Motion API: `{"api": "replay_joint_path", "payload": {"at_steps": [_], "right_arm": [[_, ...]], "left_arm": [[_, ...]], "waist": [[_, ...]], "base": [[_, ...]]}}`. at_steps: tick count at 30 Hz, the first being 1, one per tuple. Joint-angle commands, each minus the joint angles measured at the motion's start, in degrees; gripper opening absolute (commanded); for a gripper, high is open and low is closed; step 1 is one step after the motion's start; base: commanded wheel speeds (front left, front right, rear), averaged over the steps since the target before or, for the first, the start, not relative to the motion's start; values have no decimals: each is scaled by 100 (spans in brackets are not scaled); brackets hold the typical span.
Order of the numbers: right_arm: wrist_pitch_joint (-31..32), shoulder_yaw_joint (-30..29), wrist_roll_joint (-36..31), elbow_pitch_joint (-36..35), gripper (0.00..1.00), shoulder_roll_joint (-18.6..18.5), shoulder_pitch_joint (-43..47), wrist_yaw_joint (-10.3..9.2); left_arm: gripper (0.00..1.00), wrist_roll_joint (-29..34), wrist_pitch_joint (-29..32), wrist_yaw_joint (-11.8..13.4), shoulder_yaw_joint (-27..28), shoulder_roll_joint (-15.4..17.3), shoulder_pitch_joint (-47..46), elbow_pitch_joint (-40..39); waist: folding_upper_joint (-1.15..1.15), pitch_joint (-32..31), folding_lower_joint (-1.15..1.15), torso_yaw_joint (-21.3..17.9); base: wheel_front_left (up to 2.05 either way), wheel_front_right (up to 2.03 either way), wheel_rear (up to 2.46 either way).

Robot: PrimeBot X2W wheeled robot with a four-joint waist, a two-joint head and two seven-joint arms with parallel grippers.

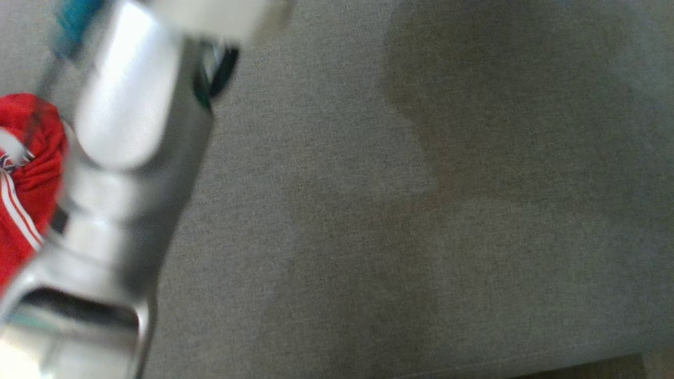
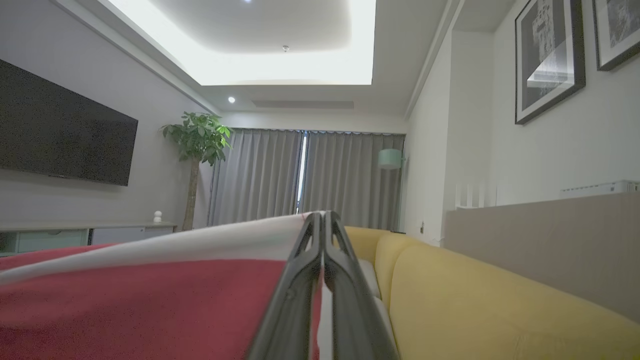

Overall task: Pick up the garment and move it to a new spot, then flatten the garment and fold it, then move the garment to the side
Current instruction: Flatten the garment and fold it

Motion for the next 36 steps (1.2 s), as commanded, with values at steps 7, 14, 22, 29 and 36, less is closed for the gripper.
{"api": "replay_joint_path", "payload": {"at_steps": [7,14,22,29,36], "right_arm": [[-29,-430,132,-484,0,99,2545,40],[-29,-648,114,-882,0,281,4614,40],[-29,-625,221,-1270,0,268,6136,40],[-29,-911,241,-1656,0,282,7130,40],[130,-1214,64,-1797,0,178,7115,40]], "left_arm": [[0,-138,-21,-33,-279,281,2317,-475],[0,-232,-21,-34,-525,428,4057,-619],[0,-88,-21,-28,-542,615,5460,-892],[0,-179,2,50,-575,800,6375,-1237],[0,-389,212,73,-603,634,6234,-1661]], "waist": [[0,-404,-1,57],[0,-890,-1,83],[0,-1361,-1,43],[0,-1577,-1,18],[0,-1407,-1,133]], "base": [[0,0,0],[0,0,0],[0,0,0],[0,0,0],[0,0,0]]}}
